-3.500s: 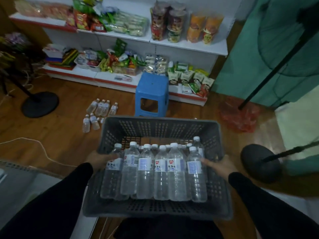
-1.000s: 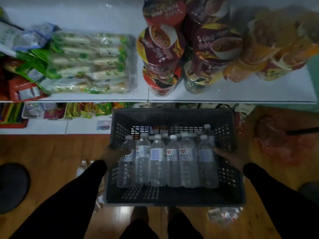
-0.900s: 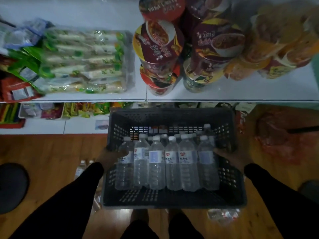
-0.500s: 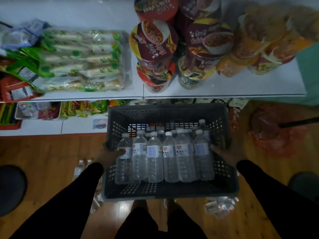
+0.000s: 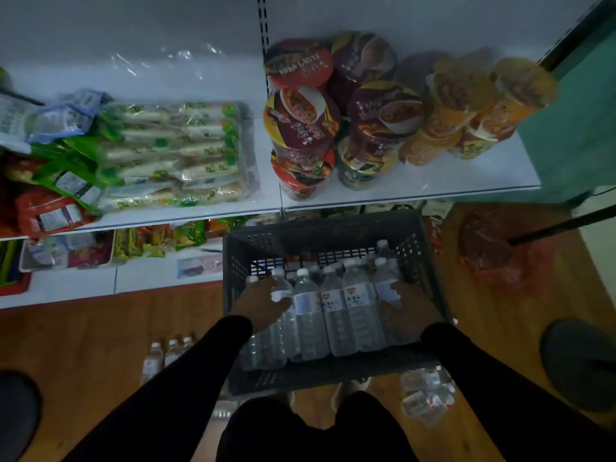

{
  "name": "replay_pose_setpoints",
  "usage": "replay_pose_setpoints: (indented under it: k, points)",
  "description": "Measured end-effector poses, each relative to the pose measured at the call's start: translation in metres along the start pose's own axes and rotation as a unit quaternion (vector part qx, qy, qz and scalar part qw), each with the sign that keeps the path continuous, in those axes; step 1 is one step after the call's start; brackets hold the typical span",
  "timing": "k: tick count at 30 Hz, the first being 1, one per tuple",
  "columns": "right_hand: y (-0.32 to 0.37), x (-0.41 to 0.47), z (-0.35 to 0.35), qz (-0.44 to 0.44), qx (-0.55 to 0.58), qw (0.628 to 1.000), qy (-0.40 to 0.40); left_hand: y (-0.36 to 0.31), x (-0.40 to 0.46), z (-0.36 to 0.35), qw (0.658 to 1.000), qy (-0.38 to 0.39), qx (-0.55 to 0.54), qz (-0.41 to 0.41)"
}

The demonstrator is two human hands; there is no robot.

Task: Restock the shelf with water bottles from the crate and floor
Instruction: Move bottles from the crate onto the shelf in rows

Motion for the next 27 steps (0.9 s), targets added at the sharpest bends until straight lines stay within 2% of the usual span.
replay_pose_setpoints:
  k: [4, 7, 12, 16, 18, 23, 27]
  points:
    - [0.009, 0.01, -0.015, -0.021, 0.006, 0.999, 0.023, -0.004, 0.007, -0.041, 0.998, 0.059, 0.0, 0.03]
    - [0.002, 0.034, -0.027, -0.032, 0.005, 0.998, 0.046, -0.015, 0.02, -0.068, 0.996, 0.073, -0.015, 0.052]
    - [-0.005, 0.057, -0.065, -0.032, -0.002, 0.992, 0.118, -0.041, 0.051, -0.115, 0.995, 0.055, -0.062, 0.063]
    - [-0.012, 0.069, -0.078, -0.024, 0.027, 0.993, 0.112, -0.047, 0.071, -0.151, 0.991, 0.071, -0.075, 0.084]
    - [-0.017, 0.072, -0.075, -0.028, 0.056, 0.988, 0.139, -0.045, 0.076, -0.159, 0.99, 0.069, -0.085, 0.093]
    - [0.003, 0.053, -0.043, 0.029, 0.156, 0.967, 0.202, -0.073, 0.057, -0.13, 0.968, 0.092, -0.225, 0.064]
    - [0.064, 0.036, 0.012, 0.106, 0.184, 0.958, 0.194, -0.111, 0.026, -0.062, 0.938, 0.124, -0.324, 0.018]
Point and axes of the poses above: each hand's wrist, its own x-axis towards the middle knuckle, its own z-axis out of the back of the hand, y = z × x, the point moved 8 cm from there along x, towards the middle knuckle, and after that the axes turned 7 degrees about -y, right-handed, at the moved point
